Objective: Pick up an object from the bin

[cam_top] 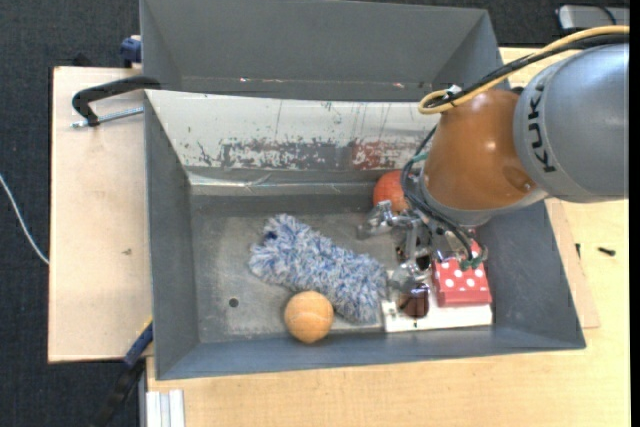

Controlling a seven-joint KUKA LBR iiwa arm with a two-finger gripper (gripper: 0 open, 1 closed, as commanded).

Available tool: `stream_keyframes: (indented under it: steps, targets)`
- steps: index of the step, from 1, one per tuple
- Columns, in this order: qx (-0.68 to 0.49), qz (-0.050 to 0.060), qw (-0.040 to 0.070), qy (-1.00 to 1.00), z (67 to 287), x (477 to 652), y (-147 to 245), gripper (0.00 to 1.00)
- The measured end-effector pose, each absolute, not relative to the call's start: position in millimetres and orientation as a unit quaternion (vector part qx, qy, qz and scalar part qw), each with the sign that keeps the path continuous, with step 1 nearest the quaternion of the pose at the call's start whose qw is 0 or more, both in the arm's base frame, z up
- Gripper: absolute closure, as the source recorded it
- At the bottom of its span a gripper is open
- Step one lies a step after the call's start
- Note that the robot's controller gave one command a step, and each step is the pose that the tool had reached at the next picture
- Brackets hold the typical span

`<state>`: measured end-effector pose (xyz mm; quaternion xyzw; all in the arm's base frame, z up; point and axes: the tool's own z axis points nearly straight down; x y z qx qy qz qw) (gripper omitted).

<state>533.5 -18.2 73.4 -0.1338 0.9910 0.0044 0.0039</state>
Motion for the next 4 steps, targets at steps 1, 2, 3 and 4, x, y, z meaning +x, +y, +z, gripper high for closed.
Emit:
stream_keyframes:
  steps: [1, 2, 3, 4]
  targets:
    - [0.029, -0.002, 0.002, 1.0, 76.0, 536.5, -0.1, 1.0]
    - [0.029, -0.002, 0.002, 1.0, 76.0, 536.6, -0.1, 1.0]
    - [0.029, -0.002, 0.002, 1.0, 79.2, 535.9, -0.1, 1.0]
    - [0.029, -0.001, 0.002, 1.0, 94.4, 535.3, 1.2, 1.0]
